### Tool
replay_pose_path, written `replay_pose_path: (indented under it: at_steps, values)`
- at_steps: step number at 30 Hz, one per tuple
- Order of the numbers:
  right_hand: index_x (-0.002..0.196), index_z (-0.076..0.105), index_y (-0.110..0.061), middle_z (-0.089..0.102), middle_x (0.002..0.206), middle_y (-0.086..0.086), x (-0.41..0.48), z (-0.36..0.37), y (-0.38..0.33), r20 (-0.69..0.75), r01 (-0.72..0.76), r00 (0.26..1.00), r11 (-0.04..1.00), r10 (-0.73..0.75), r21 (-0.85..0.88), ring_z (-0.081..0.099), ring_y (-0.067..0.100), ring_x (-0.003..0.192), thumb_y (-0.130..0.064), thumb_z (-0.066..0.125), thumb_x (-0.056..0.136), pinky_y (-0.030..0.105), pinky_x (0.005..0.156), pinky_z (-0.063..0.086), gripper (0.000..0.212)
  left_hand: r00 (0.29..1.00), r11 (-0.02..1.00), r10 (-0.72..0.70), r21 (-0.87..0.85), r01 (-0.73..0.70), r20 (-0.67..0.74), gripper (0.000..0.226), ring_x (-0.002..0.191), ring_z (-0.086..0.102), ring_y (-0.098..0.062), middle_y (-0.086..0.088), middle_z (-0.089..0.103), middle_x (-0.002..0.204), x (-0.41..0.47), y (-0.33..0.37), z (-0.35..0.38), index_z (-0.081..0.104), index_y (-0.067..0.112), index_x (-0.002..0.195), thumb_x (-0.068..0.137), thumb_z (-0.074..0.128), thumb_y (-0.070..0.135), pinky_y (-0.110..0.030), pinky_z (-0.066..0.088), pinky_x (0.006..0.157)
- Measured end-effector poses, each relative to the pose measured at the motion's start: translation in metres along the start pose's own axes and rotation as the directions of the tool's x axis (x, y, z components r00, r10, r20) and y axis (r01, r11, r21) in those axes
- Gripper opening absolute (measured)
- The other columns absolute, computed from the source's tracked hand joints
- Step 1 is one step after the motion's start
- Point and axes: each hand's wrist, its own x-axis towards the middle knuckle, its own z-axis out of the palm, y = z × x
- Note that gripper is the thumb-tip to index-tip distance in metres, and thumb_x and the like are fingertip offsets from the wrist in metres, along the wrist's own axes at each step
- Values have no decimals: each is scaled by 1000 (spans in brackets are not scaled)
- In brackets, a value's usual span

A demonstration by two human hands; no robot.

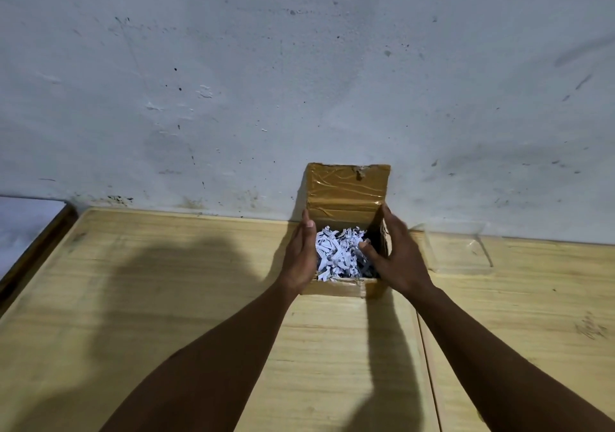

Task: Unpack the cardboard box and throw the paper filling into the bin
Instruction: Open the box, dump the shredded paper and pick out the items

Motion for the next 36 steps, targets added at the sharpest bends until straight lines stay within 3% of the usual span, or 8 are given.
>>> replay_pose_path:
  at_steps: [3,5,7,10,17,22,31,36]
  values:
    - [119,58,-24,55,121,-3,0,-9,-16,-156,197,962,963,-226,-182,51,18,110,-20,75,76,40,86,51,46,1000,1000,0,11,0,3,57,145,29,-17,5,22,162,-1,2,-1,12,38,155,101,14,56,-28,24,107]
    - [111,61,-27,59,114,-3,8,-6,-31,142,248,965,942,-220,-224,56,19,103,-23,75,71,39,82,53,42,1000,1000,-7,7,7,2,57,145,30,-17,5,24,161,-1,3,-2,13,38,155,101,15,56,-27,24,107]
    - [119,60,-28,63,122,-1,21,4,-43,475,216,880,902,-15,-373,60,22,107,-36,76,68,36,85,53,54,1000,1000,-12,-23,12,-7,56,145,29,-16,6,24,161,-1,2,-1,16,38,154,101,16,56,-26,23,106]
    - [122,61,-23,69,118,2,41,18,-57,620,230,771,842,150,-489,65,24,104,-39,76,68,32,84,54,59,1000,998,-20,-62,19,-17,55,145,27,-14,8,26,160,0,2,-1,19,39,154,101,17,56,-23,22,106]
    - [131,54,-20,59,128,10,42,50,-54,574,384,813,649,100,-656,62,30,113,-32,67,85,38,88,54,50,1000,996,-28,-81,28,-4,61,144,24,-9,9,23,161,1,-2,0,15,45,152,95,13,65,-28,21,112]
    - [135,50,-19,60,128,12,43,57,-53,554,390,829,639,70,-663,62,32,114,-28,62,89,39,88,52,48,1000,997,-26,-67,26,-4,85,148,18,-13,12,19,162,4,-10,2,13,54,148,72,8,92,-48,19,121]
    - [143,40,-23,68,122,10,45,59,-44,598,460,799,577,61,-674,66,32,110,-40,60,89,41,87,53,60,999,999,-31,-44,30,-29,66,149,17,-14,8,20,162,6,-11,3,16,47,151,90,10,74,-47,18,122]
    - [140,43,-24,67,124,11,43,62,-41,620,467,783,615,47,-635,65,33,112,-52,56,90,42,91,52,58,999,998,-42,-41,40,-33,77,150,15,-13,10,19,162,7,-11,4,15,50,149,80,8,82,-48,17,122]
